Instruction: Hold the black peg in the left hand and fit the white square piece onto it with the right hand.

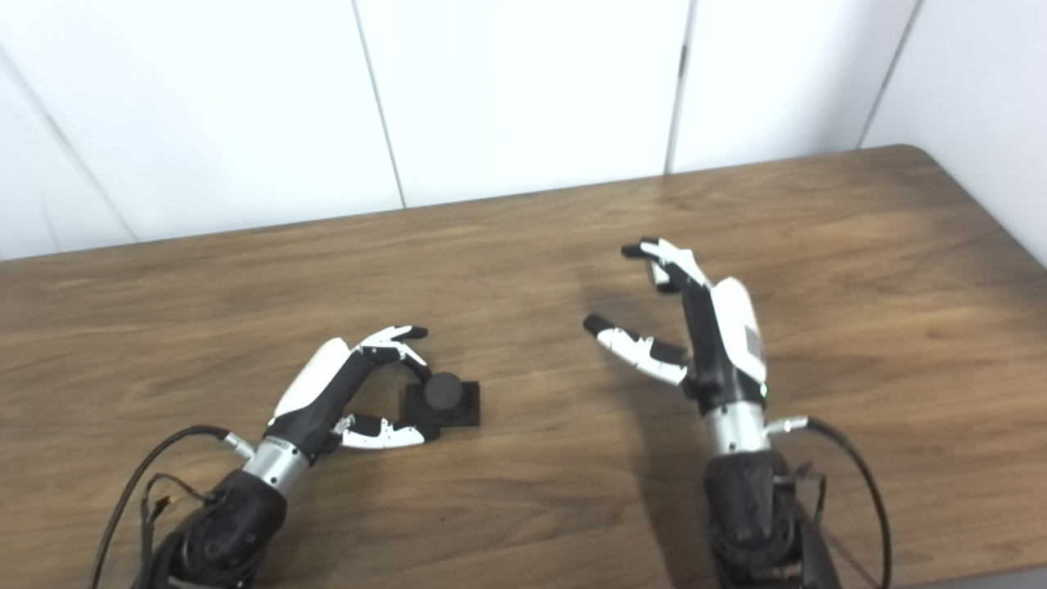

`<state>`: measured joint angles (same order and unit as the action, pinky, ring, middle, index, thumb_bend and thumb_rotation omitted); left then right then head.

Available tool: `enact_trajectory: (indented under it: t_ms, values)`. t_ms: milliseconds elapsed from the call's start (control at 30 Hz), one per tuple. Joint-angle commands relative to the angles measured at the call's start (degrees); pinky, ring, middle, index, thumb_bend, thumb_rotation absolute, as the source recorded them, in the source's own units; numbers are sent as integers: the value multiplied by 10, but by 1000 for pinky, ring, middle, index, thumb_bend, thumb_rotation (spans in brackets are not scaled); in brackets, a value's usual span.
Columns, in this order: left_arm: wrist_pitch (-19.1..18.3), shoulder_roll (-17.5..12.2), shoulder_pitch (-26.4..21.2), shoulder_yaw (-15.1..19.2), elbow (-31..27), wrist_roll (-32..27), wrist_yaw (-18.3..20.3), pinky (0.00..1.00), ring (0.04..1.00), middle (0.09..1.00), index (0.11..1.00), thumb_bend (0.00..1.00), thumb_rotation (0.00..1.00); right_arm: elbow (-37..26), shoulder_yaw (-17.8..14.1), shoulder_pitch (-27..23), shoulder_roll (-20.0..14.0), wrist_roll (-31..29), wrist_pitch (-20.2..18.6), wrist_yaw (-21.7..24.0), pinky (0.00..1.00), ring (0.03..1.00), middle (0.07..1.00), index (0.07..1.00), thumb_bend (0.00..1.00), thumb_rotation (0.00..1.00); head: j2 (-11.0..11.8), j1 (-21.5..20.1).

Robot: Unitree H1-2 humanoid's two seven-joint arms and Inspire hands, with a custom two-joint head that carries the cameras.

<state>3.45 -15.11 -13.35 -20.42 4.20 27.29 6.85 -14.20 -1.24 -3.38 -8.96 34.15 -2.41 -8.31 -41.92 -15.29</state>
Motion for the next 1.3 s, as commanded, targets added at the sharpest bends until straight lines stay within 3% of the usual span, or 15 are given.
enact_trajectory:
  t_ms: [0, 167, 300, 433, 633, 900, 1100, 1267]
  values:
    - [-11, -15, 17, -9, 8, 7, 30, 886, 936, 887, 489, 521, 81, -27, -12, -32, -20, 13, -8, 2, 723, 834, 853, 761, 632, 435, -1, -3]
    - [-14, -17, 17, -9, 9, 3, 37, 907, 948, 900, 489, 521, 81, -23, -26, -71, -76, 33, -40, 33, 707, 839, 873, 771, 619, 415, 7, -17]
    - [-2, -19, 17, -7, 17, 1, 32, 875, 934, 892, 489, 520, 83, -6, -25, -112, -130, 60, -73, 74, 638, 829, 892, 772, 627, 409, 14, -30]
    - [2, -22, 17, -6, 18, -3, 35, 850, 931, 890, 490, 520, 83, 30, -14, -160, -175, 79, -104, 117, 666, 845, 900, 773, 648, 428, 17, -29]
    - [9, -24, 18, -4, 22, -4, 36, 827, 927, 888, 490, 519, 84, 114, 24, -230, -230, 94, -119, 173, 713, 889, 907, 768, 683, 466, 19, -30]
    - [12, -23, 19, 0, 23, -7, 36, 819, 923, 890, 489, 519, 83, 213, 61, -292, -263, 68, -123, 242, 800, 916, 944, 786, 709, 518, 20, -27]
    - [10, -22, 20, -4, 24, -4, 35, 828, 932, 894, 490, 519, 85, 264, 96, -314, -283, 54, -99, 274, 831, 945, 954, 789, 725, 554, 19, -22]
    - [10, -19, 23, -2, 25, -7, 33, 837, 932, 889, 489, 520, 83, 292, 120, -326, -294, 35, -87, 303, 846, 965, 982, 807, 816, 531, 18, -17]
